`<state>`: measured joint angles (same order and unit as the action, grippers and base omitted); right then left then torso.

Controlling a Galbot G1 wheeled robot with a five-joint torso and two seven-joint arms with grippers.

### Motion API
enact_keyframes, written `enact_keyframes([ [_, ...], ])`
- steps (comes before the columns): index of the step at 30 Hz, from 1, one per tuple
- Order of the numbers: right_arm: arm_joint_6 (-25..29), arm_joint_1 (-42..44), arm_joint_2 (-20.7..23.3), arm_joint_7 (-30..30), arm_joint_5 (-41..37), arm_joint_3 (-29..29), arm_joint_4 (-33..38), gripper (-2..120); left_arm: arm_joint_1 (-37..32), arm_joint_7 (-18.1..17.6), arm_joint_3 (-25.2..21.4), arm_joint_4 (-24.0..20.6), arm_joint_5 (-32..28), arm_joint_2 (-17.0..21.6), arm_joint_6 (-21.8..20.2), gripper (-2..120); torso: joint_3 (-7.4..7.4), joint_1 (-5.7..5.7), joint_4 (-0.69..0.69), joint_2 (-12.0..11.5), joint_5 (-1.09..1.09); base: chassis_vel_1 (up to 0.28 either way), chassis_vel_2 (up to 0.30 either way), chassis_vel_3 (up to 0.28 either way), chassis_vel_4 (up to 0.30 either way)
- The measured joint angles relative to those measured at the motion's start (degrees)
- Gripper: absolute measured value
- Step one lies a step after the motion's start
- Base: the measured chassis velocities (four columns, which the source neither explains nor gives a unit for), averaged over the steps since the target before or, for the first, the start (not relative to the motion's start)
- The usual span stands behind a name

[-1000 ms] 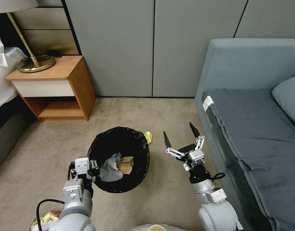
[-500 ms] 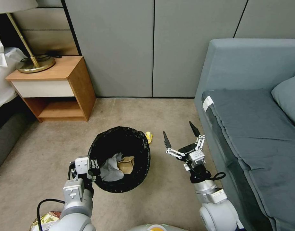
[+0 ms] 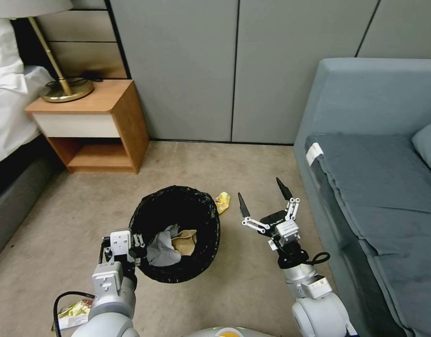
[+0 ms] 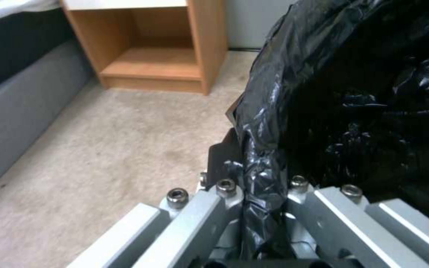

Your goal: Pick up the trash bin, then pick up the garbage from the floor and place it into the trash bin.

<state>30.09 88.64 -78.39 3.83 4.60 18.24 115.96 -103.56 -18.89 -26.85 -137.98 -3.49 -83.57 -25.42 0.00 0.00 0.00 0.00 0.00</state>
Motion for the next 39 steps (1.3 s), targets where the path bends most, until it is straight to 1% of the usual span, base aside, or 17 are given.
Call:
enact_keyframes([
  [23, -0.83, -0.06, 0.29, -0.05, 0.22, 0.14, 0.6, 100, -0.12, 0.07, -0.25, -0.57, -0.03, 0.31, -0.15, 1, 0.0, 0.0, 0.0, 0.0, 0.0, 0.113, 0.113, 0.115, 0.112],
  [27, -0.82, 0.16, 0.21, -0.02, 0.41, 0.14, 0.7, 100, -0.25, 0.04, -0.23, -0.57, -0.04, 0.24, -0.05, 1, 0.0, 0.0, -0.02, 0.0, 0.0, 0.109, 0.112, 0.115, 0.111],
  [34, -1.07, 0.17, 0.26, -0.28, 0.49, 0.32, 0.71, 100, -0.43, 0.03, -0.12, -0.58, 0.19, 0.04, 0.26, 1, 0.0, 0.0, 0.02, 0.0, 0.0, 0.01, 0.014, 0.006, 0.01],
  [39, -2.68, -0.25, 0.5, -1.93, 0.38, 0.33, 0.71, 100, -0.51, 0.05, -0.1, -0.58, 0.4, -0.13, 0.32, 1, 0.0, 0.0, 0.0, 0.0, 0.0, 0.0, 0.0, 0.0, 0.0],
])
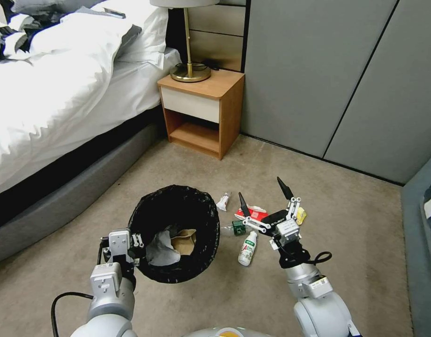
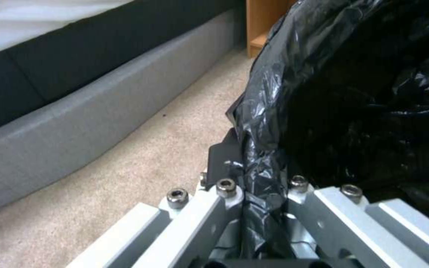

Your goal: Pick up the trash bin, then pick up the garbage from the floor and place it into the trash bin.

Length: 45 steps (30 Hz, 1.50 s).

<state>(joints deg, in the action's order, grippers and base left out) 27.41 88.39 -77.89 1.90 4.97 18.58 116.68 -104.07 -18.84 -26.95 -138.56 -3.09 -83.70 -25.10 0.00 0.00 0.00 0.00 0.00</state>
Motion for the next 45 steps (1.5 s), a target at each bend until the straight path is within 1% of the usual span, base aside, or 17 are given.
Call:
enact_keyframes([
  [6, -5.22, -0.7, 0.61, -4.14, -0.51, -0.95, 0.24, 100, -0.01, 0.0, 0.03, -0.02, 0.15, -0.16, 0.02, 1, 0.0, 0.0, 0.0, 0.0, 0.0, 0.0, 0.0, 0.0, 0.0],
  [9, -11.34, -1.62, 1.56, -8.29, -2.43, -3.43, -0.06, 100, -0.09, 0.0, 0.07, -0.02, 0.37, -0.45, 0.11, 1, 0.0, 0.0, 0.0, 0.0, 0.0, 0.0, 0.0, 0.0, 0.0],
  [11, -12.46, -1.83, 1.76, -8.81, -2.96, -3.95, -0.14, 100, -0.13, 0.0, 0.07, -0.02, 0.44, -0.51, 0.13, 1, 0.0, 0.0, 0.0, 0.0, 0.0, 0.0, 0.0, 0.0, 0.0],
  [13, -17.36, -3.23, 2.65, -10.25, -5.73, -5.74, -0.79, 100, -0.27, 0.0, 0.07, -0.01, 0.64, -0.68, 0.19, 1, 0.0, 0.0, 0.0, 0.0, 0.0, 0.0, 0.0, 0.0, 0.0],
  [14, -17.36, -3.23, 2.65, -10.25, -5.73, -5.74, -0.79, 100, -0.27, 0.0, 0.07, -0.01, 0.64, -0.68, 0.19, 1, 0.0, 0.0, 0.0, 0.0, 0.0, 0.0, 0.0, 0.0, 0.0],
  [16, -22.1, -4.82, 3.81, -11.73, -8.83, -7.61, -2.14, 100, -0.2, 0.01, -0.03, 0.11, 0.67, -0.85, 0.2, 1, 0.0, 0.0, 0.0, 0.0, 0.01, 0.0, 0.0, 0.0, 0.0],
  [17, -22.1, -4.82, 3.81, -11.73, -8.83, -7.61, -2.14, 100, -0.2, 0.01, -0.03, 0.11, 0.67, -0.85, 0.2, 1, 0.0, 0.0, 0.0, 0.0, 0.01, 0.0, 0.0, 0.0, 0.0],
  [20, -29.5, -7.87, 6.27, -13.5, -13.23, -9.88, -4.72, 100, -0.14, 0.02, -0.25, 0.43, 0.68, -1.11, 0.2, 1, 0.0, 0.0, 0.0, 0.0, 0.01, 0.0, 0.0, 0.0, 0.0],
  [22, -31.3, -8.68, 6.88, -14.01, -13.77, -10.35, -5.53, 100, -0.14, 0.02, -0.28, 0.54, 0.68, -1.19, 0.21, 1, 0.0, 0.0, -0.01, 0.0, 0.01, 0.0, 0.0, 0.0, 0.0],
  [24, -37.28, -10.91, 8.94, -14.87, -16.29, -11.57, -8.14, 100, -0.2, 0.03, -0.34, 0.92, 0.73, -1.51, 0.36, 1, 0.0, 0.0, -0.01, 0.0, 0.0, 0.0, 0.0, 0.0, 0.0],
  [25, -37.28, -10.91, 8.94, -14.87, -16.29, -11.57, -8.14, 100, -0.2, 0.03, -0.34, 0.92, 0.73, -1.51, 0.36, 1, 0.0, 0.0, -0.01, 0.0, 0.0, 0.0, 0.0, 0.0, 0.0],
  [28, -43.7, -13.31, 10.17, -15.08, -21.69, -12.9, -11.56, 100, -0.27, 0.04, -0.31, 1.45, 0.86, -1.92, 0.69, 1, 0.0, 0.0, 0.0, 0.0, 0.01, 0.0, 0.0, 0.0, 0.0],
  [29, -43.7, -13.31, 10.17, -15.08, -21.69, -12.9, -11.56, 100, -0.27, 0.04, -0.31, 1.45, 0.86, -1.92, 0.69, 1, 0.0, 0.0, 0.0, 0.0, 0.01, 0.0, 0.0, 0.0, 0.0],
  [32, -48.7, -14.94, 10.1, -15.13, -27.54, -13.5, -14.61, 100, -0.2, 0.04, -0.31, 1.71, 0.95, -2.1, 0.76, 1, 0.0, 0.0, 0.0, 0.0, 0.01, 0.0, 0.0, 0.0, 0.0],
  [35, -50.02, -16.01, 9.95, -15.12, -29.31, -13.74, -17.01, 100, -0.1, 0.06, -0.32, 1.74, 0.98, -2.11, 0.76, 1, 0.0, 0.0, 0.0, 0.0, 0.0, 0.0, 0.0, 0.0, 0.0],
  [37, -50.92, -17.65, 9.52, -14.74, -30.68, -13.99, -20.69, 100, 0.05, 0.06, -0.41, 1.78, 0.99, -2.11, 0.74, 1, 0.0, 0.0, 0.0, 0.0, 0.0, 0.0, 0.0, 0.0, 0.0],
  [45, -51.68, -20.5, 7.54, -12.53, -32.2, -14.14, -28.03, 100, 0.19, 0.09, -0.51, 2.21, 0.9, -1.98, 0.61, 1, 0.0, 0.0, 0.0, 0.0, 0.0, 0.0, 0.0, 0.0, 0.0],
])
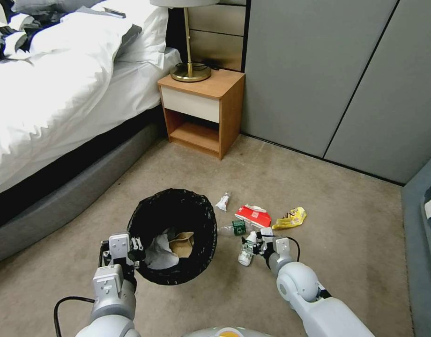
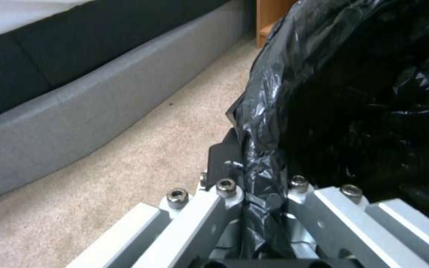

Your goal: Pick up the trash bin, then pick up the garbage from the floor and place it into the trash bin.

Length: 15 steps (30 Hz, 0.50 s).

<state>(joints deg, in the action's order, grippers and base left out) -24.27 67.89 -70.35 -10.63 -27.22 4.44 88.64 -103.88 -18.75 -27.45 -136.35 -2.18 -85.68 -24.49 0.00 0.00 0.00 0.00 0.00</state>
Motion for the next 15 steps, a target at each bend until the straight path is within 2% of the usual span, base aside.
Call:
enact_keyframes([
  [15, 0.91, -2.13, -3.49, 3.25, 1.85, 0.64, -8.05, 100, -0.55, 0.01, 0.04, -0.18, 0.16, 0.09, -0.14, 1, 0.0, 0.0, 0.0, 0.0, 0.0, 0.0, 0.0, 0.0, 0.0],
])
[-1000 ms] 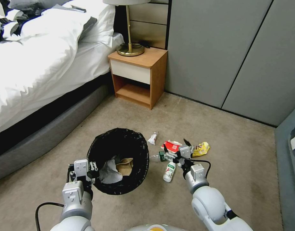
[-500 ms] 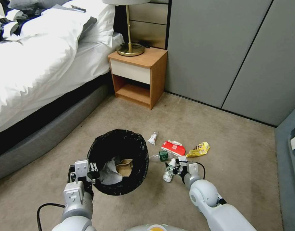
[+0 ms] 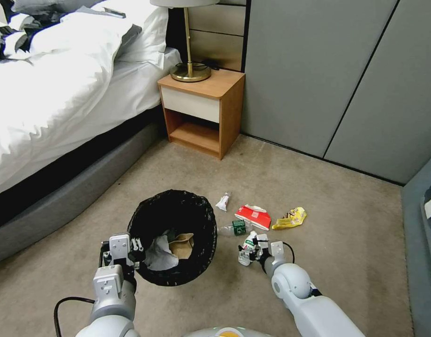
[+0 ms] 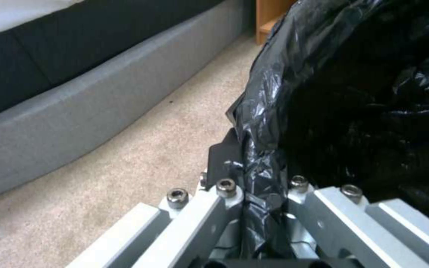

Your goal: Pick up the trash bin, then pick up the garbage from the floor and place it into the trash bin.

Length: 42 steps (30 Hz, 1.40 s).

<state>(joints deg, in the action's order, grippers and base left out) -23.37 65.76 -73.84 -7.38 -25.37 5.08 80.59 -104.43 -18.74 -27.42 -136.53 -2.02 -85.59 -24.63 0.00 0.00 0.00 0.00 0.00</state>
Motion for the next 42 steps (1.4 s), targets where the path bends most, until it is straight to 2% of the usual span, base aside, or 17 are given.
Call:
enact_keyframes([
  [21, 7.65, -2.33, -3.05, 2.8, 5.73, 1.12, -11.38, 97, -1.93, 0.01, 0.3, -0.76, 1.45, -0.76, 1.2, 1, 0.0, 0.0, 0.0, 0.0, 0.0, 0.0, 0.0, 0.0, 0.0],
  [27, 9.77, -3.01, -4.09, 3.26, 7.59, 1.56, -14.49, 83, -2.25, -0.01, 0.3, -0.89, 1.55, -0.82, 1.35, 1, -0.01, 0.0, 0.01, 0.0, -0.02, 0.0, 0.0, 0.0, 0.0],
  [30, 11.05, -3.13, -4.3, 3.47, 8.67, 1.81, -15.4, 69, -2.32, -0.01, 0.25, -1.09, 1.57, -0.75, 1.37, 1, -0.01, 0.0, 0.03, 0.01, -0.04, 0.0, 0.0, 0.0, 0.0],
  [32, 11.11, -3.13, -4.3, 3.47, 8.73, 1.83, -15.42, 67, -2.32, -0.01, 0.23, -1.11, 1.56, -0.75, 1.37, 1, -0.01, 0.01, 0.03, 0.01, -0.04, 0.0, 0.0, 0.0, 0.0],
  [33, 11.19, -3.13, -4.29, 3.48, 8.79, 1.86, -15.43, 59, -2.32, -0.01, 0.21, -1.13, 1.56, -0.73, 1.37, 1, -0.01, 0.01, 0.03, 0.01, -0.04, 0.0, 0.0, 0.0, 0.0],
  [35, 11.32, -3.1, -4.26, 3.47, 8.87, 1.89, -15.42, 56, -2.31, -0.02, 0.2, -1.15, 1.57, -0.73, 1.37, 1, -0.01, 0.01, 0.03, 0.01, -0.04, 0.0, 0.0, 0.0, 0.0],
  [36, 11.44, -3.02, -4.18, 3.47, 8.99, 1.95, -15.28, 47, -2.29, -0.02, 0.21, -1.17, 1.57, -0.71, 1.37, 1, -0.01, 0.0, 0.04, 0.01, -0.03, 0.0, 0.0, 0.0, 0.0],
  [37, 11.44, -3.02, -4.18, 3.47, 8.99, 1.95, -15.28, 47, -2.29, -0.02, 0.21, -1.17, 1.57, -0.71, 1.37, 1, -0.01, 0.0, 0.04, 0.01, -0.03, 0.0, 0.0, 0.0, 0.0],
  [40, 11.77, -2.42, -4.02, 3.61, 9.43, 2.08, -14.31, 37, -2.17, -0.03, 0.32, -1.17, 1.55, -0.57, 1.37, 1, 0.0, 0.0, -0.03, 0.01, 0.04, 0.0, 0.0, 0.0, 0.0],
  [42, 12.0, -2.23, -3.96, 3.7, 9.67, 2.11, -14.08, 36, -2.15, -0.03, 0.35, -1.17, 1.55, -0.44, 1.38, 1, 0.0, 0.0, -0.03, 0.01, 0.04, 0.0, 0.0, 0.0, 0.0],
])
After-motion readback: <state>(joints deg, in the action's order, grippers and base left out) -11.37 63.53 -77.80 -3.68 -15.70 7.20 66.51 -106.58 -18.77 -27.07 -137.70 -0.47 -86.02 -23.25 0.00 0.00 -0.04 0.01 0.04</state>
